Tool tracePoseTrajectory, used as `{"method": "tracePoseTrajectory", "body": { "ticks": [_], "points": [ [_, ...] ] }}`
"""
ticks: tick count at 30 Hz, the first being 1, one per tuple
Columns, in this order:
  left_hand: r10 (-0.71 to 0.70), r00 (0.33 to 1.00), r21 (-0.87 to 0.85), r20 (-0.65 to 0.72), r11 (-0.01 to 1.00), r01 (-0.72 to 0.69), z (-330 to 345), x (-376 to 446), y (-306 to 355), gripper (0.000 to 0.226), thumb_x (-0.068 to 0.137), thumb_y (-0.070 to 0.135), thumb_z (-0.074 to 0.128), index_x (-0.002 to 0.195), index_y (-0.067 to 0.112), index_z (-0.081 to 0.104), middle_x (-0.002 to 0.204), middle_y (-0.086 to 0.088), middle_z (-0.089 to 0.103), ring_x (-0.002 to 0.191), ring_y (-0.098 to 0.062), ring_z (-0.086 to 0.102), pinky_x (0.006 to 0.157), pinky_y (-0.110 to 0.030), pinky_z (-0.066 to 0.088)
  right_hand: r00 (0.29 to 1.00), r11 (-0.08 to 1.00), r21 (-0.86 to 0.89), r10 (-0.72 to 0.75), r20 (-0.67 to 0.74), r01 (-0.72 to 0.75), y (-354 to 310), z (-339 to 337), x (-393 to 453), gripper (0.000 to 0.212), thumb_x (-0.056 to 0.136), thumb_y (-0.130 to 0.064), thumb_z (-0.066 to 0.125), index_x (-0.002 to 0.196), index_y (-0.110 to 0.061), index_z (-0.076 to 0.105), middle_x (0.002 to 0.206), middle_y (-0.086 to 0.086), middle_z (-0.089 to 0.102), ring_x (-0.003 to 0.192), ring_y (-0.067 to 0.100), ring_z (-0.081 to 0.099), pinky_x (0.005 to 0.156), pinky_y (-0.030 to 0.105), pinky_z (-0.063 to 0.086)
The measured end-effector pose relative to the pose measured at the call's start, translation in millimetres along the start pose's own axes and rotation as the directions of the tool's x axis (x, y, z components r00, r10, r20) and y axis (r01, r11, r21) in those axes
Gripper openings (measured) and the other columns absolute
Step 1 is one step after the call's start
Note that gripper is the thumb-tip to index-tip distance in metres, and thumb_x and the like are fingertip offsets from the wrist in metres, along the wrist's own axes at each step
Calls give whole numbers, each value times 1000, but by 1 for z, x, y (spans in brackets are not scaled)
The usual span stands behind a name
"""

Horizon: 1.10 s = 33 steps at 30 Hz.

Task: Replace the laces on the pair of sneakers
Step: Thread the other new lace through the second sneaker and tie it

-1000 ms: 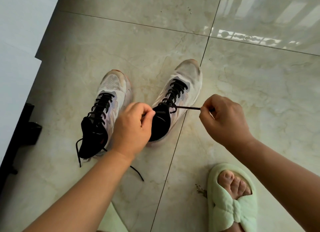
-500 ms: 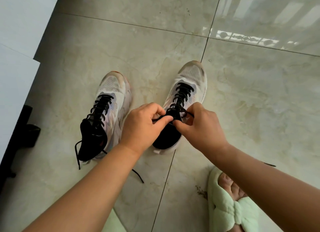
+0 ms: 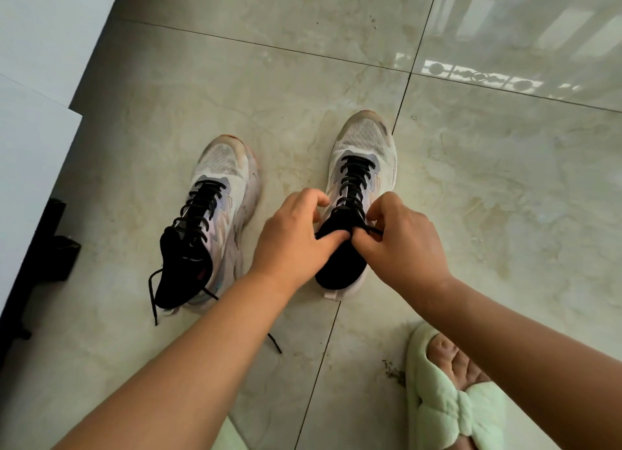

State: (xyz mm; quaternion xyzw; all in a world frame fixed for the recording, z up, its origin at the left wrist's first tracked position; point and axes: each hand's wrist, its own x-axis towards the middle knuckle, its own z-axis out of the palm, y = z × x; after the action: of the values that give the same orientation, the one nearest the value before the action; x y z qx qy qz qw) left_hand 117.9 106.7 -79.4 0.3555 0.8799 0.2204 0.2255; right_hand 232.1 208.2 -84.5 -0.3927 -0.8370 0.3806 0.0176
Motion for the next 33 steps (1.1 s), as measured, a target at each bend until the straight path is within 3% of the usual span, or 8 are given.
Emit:
{"method": "tracePoseTrajectory", "body": {
  "ticks": [8,12,15,18,22,25,30,33],
  "points": [
    [-58,998,61,-15,996,59,7,11,3,29,79,20,60,102,23,44,71,6,51,66,-19,52,51,-26,32,996,996,-53,-76,36,77,5,-5,10,12,81,-17,53,89,-9,48,74,4,57,66,26,51,55,30,25],
    [-196,980,-54,-19,979,194,8,10,-6,28,78,19,61,97,29,43,69,8,53,61,-9,53,49,-14,35,997,997,-18,-72,15,73,9,-5,9,10,81,-12,51,90,-6,50,74,7,59,68,28,53,57,32,33],
    [-270,962,-164,-25,951,263,10,9,-5,27,77,18,60,94,30,44,73,8,56,64,-12,57,55,-18,40,999,999,7,-50,-7,50,9,-3,8,11,80,-12,52,89,-6,50,73,8,59,68,29,53,58,33,37],
    [-217,976,-140,-35,968,210,10,1,-2,25,79,24,66,92,31,46,72,12,52,62,-4,50,53,-10,36,1000,999,28,-29,-4,30,10,-6,7,14,80,-20,57,88,-12,49,73,4,59,68,25,55,58,33,40],
    [-207,974,-171,92,960,220,-16,-15,-19,28,68,49,70,80,27,59,58,7,52,53,-3,47,53,-17,39,996,985,170,-30,79,16,31,-23,-3,28,76,-35,70,86,-19,50,60,-6,54,56,9,51,54,21,39],
    [-94,992,-225,89,968,112,-38,-26,-26,30,78,43,65,70,14,65,51,11,49,48,-2,42,49,-14,34,998,976,217,-44,51,32,46,-33,-15,13,80,-17,67,75,-16,55,56,-6,51,52,8,46,49,16,35],
    [78,997,-406,-15,911,-78,-48,-27,11,29,88,29,59,69,8,63,89,4,61,67,-3,51,65,-12,39,965,903,342,-252,-70,260,13,-41,-20,17,83,-5,59,68,-12,56,64,-5,49,59,3,46,57,10,33],
    [108,987,-630,122,776,-7,-49,-15,39,26,87,24,52,72,6,62,111,4,65,68,-2,57,63,-16,43,913,828,391,-399,-92,401,-12,-49,-14,10,83,-7,57,76,-3,62,83,4,57,72,6,53,67,14,39]
  ]
}}
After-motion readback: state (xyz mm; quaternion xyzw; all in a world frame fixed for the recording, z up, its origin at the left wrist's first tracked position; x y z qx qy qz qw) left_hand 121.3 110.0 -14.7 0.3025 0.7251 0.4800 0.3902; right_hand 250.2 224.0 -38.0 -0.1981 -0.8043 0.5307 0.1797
